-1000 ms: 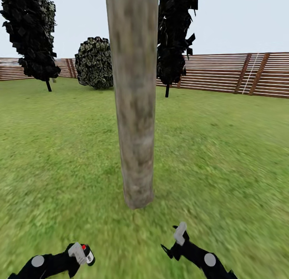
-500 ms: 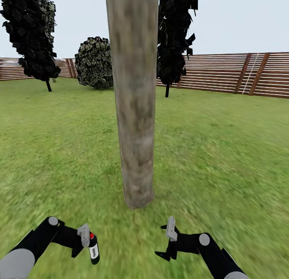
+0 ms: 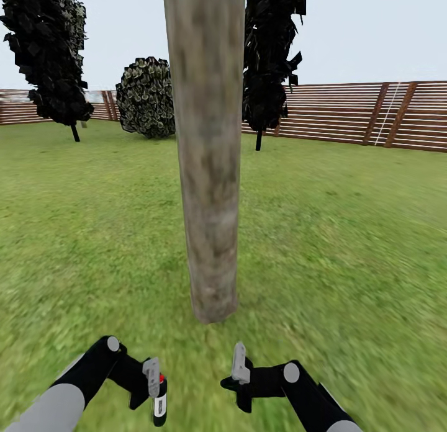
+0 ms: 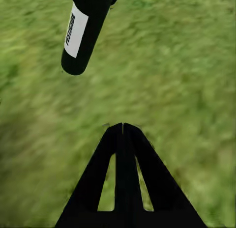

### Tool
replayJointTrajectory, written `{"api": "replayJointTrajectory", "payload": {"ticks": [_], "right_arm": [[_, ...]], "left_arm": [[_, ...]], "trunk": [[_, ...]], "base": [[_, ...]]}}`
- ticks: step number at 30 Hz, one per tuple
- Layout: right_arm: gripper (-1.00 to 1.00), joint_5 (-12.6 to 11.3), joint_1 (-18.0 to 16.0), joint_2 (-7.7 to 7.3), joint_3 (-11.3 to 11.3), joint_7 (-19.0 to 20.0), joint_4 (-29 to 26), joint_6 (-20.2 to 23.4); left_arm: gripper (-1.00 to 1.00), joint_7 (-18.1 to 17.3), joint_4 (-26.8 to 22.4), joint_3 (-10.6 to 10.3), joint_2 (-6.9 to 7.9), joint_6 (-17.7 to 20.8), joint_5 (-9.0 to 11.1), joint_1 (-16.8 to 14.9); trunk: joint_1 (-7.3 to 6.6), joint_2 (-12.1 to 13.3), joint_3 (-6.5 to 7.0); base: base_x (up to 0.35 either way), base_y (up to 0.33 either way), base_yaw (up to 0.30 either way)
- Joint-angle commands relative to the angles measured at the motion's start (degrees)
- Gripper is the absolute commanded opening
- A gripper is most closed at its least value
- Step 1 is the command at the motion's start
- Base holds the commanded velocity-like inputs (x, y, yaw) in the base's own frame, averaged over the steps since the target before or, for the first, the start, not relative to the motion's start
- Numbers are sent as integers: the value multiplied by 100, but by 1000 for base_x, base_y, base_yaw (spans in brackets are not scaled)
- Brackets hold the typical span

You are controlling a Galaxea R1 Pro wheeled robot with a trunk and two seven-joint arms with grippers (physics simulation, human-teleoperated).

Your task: In the garden, pick up the pesticide atomizer on the floor and spray pesticide onto both trees until each tree trunk is fully covered.

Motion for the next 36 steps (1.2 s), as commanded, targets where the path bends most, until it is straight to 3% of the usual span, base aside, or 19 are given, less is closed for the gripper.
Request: {"api": "replayJointTrajectory", "payload": {"ticks": [1, 6, 8, 12, 17, 22, 24, 36], "right_arm": [[-100, 0, -3, 6, 11, 3, -16, 0], [-100, 4, -7, 131, 27, 89, -127, 0], [-100, 7, -12, 189, 28, 129, -156, 0], [-100, 7, -63, 206, 29, 138, -159, 0], [-100, 6, -92, 209, 29, 139, -167, 0], [-100, 5, -105, 209, 29, 139, -168, 0], [-100, 0, -113, 209, 29, 139, -168, 0], [-100, -19, -114, 215, 29, 139, -254, 0]], "left_arm": [[-100, 0, 0, -3, -47, -1, -14, 1], [-100, -3, 4, -7, -235, -6, -139, 6], [-100, -35, 8, -14, -346, -23, -280, 22], [-100, -190, 8, -9, -418, -76, -439, 35], [-100, -239, 9, -45, -523, -192, -467, 32], [-100, -239, 3, -370, -685, -245, -436, 16], [-100, -226, -2, -424, -832, -236, -420, 3], [-100, 87, -8, -413, -1008, -206, -398, -13]], "trunk": [[0, 0, 0], [0, 0, 0], [0, 0, 0], [0, 0, 0], [0, 0, 0], [0, 0, 0], [0, 0, 0], [0, 0, 0]], "base": [[0, 0, 0], [0, 0, 0], [0, 0, 0], [0, 0, 0], [0, 0, 0], [0, 0, 0], [0, 0, 0], [0, 0, 0]]}}
